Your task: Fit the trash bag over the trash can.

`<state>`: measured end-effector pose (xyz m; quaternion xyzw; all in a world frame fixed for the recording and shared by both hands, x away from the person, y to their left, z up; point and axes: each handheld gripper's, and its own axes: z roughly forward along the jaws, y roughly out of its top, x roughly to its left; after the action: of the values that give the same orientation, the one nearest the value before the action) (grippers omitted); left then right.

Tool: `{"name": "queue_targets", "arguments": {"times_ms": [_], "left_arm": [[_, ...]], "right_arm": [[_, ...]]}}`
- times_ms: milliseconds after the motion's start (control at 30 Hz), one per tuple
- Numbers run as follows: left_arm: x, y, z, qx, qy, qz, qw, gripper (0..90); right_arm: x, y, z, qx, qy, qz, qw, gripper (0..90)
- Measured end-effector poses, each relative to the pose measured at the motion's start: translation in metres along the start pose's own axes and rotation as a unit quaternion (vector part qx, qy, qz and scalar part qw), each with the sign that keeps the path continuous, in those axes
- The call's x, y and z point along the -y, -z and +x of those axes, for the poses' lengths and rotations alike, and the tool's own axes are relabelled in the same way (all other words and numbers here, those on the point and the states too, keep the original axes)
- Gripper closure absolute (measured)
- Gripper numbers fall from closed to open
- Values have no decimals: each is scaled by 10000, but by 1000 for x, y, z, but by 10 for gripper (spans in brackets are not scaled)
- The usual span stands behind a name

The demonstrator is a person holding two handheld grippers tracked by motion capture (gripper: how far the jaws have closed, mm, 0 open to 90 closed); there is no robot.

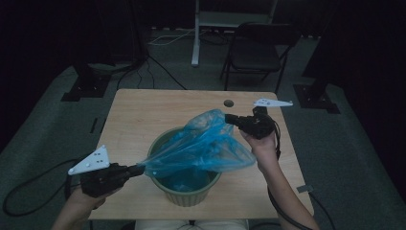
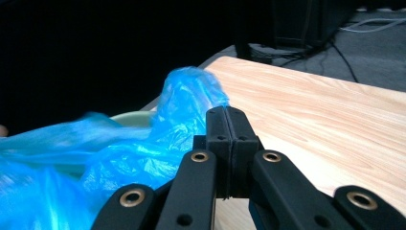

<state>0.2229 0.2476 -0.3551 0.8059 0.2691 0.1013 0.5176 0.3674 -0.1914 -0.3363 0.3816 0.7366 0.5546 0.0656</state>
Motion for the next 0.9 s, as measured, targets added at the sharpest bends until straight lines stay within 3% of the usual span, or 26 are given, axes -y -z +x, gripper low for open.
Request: {"name": "queue_targets", "arguments": {"times_ms": [133,333,433,600,700,767,800,833,900], "left_arm": [[9,11,-1,-10,63,-15,10000,899],[20,28,1,-112,173,-78,9998,899],[21,28,2,-32,214,-93,9997,896],[20,21,3,99,185,-77,9997,862],[20,15,4,304,158,-57,9994,814],[19,12,5,332,220,-69,9992,690],[19,11,6,394,262,-117,9988,679],[20,11,7,392,315,-139,9986,593],[21,12,9,364,383,-151,9985,538]], "right_arm": [[4,7,-21,288,-235,-65,9993,900],[13,15,-50,472,-655,-147,9966,900],[17,12,-54,389,-758,-135,9963,900],[22,8,-50,308,-721,-70,9969,900],[27,6,-51,180,-820,1,9965,788],[28,6,-54,199,-858,65,9961,740],[28,8,-55,232,-897,55,9957,720],[27,11,-56,221,-930,44,9954,718],[24,17,-57,308,-907,-34,9954,702]]}}
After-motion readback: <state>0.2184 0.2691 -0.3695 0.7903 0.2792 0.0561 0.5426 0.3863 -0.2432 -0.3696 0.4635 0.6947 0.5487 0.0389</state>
